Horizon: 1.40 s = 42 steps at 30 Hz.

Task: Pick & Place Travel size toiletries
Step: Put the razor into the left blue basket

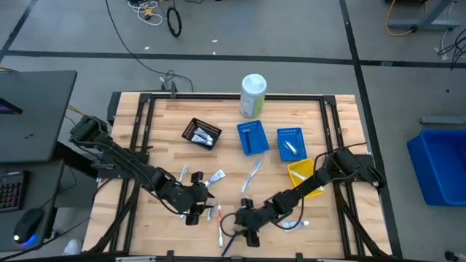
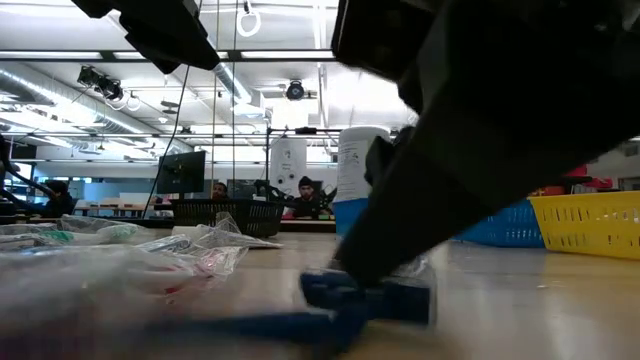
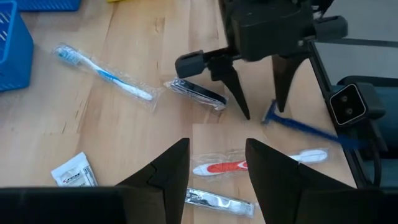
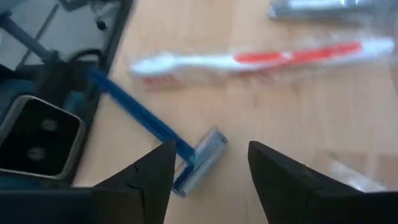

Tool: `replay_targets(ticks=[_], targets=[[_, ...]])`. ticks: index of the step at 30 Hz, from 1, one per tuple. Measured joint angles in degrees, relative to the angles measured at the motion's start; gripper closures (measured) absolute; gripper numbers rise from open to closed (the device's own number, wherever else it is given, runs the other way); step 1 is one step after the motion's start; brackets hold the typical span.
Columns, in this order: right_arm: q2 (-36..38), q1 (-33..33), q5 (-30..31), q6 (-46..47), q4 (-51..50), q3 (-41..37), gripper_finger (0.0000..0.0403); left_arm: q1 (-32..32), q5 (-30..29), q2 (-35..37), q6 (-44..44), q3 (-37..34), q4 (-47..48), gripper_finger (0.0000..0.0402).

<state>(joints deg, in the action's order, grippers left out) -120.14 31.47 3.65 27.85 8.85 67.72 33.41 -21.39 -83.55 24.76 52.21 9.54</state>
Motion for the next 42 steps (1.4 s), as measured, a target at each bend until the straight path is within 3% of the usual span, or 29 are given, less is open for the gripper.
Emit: replay_targets(ticks=[4, 13, 30, 42], targets=[[0.2, -0.3, -2.2, -0.1, -5.4, 1.3, 0.0207, 0.0, 0.0, 0.0, -0.1, 0.0, 0.0, 0.0238], [0.2, -0.5, 3.6, -7.2, -19.4, 7.6, 0.0221, 0.0, 0.0, 0.0, -0.1, 0.0, 0.0, 0.0238], [-0.1, -1.1, 1.8, -5.9, -20.5, 7.9, 0.0319, 0.0, 0.0, 0.0, -0.1, 0.0, 0.0, 0.0238], [-0.1, -2.1, 1.8, -5.9, -20.3, 7.9, 0.0329, 0.0, 0.0, 0.0, -0.1, 0.0, 0.0, 0.0238]])
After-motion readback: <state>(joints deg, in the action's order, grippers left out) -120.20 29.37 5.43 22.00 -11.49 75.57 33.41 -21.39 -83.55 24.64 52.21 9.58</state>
